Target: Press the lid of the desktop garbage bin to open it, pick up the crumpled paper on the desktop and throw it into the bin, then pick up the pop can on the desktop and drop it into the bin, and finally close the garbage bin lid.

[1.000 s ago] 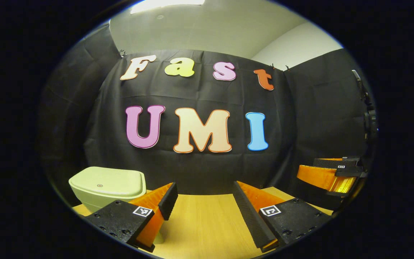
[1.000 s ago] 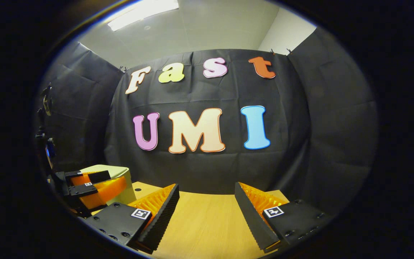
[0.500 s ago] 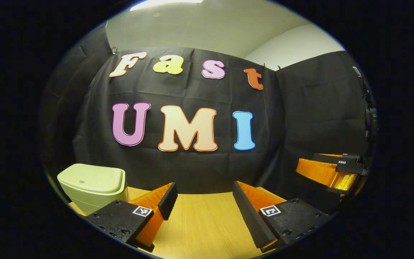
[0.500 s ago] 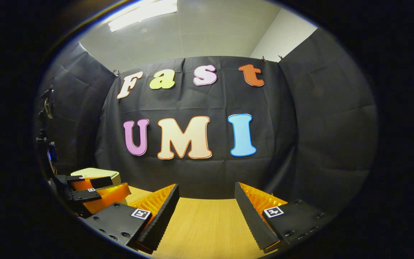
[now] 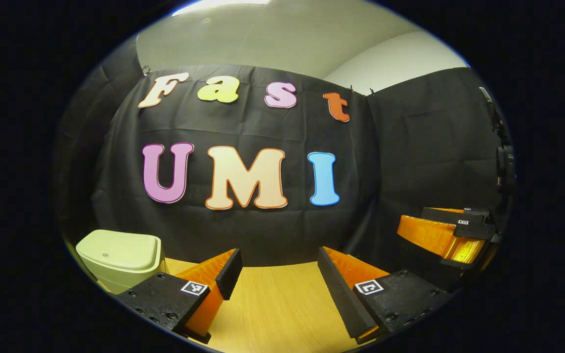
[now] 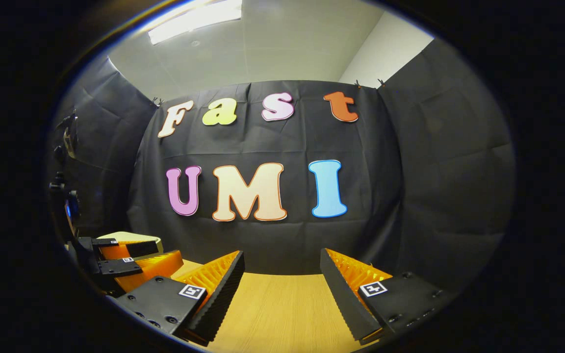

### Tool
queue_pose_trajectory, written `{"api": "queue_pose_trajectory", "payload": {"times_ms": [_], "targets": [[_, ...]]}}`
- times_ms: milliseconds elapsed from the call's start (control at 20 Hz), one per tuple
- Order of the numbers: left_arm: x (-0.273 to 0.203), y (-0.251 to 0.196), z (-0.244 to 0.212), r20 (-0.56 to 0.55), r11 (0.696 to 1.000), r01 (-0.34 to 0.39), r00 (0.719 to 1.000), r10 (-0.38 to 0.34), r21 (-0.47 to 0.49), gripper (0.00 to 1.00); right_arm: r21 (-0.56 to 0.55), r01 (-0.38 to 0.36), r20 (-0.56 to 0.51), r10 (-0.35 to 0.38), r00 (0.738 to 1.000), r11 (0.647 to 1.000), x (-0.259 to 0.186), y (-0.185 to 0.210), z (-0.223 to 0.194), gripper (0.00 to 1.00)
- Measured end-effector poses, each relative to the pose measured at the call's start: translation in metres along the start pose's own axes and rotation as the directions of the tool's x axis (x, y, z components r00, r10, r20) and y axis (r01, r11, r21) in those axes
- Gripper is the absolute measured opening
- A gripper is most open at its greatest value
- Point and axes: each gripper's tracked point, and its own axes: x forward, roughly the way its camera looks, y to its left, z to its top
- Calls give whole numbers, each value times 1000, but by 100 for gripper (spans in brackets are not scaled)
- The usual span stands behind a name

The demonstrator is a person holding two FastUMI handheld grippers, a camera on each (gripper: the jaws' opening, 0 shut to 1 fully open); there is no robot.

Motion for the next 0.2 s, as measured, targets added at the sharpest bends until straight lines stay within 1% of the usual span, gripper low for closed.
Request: {"api": "queue_pose_trajectory", "payload": {"times_ms": [200], "targets": [[-2,-1,3,10,1000,-1,1000,1,-7,93,5,-3,7,3,1000,1000,1,4,3,98]]}}
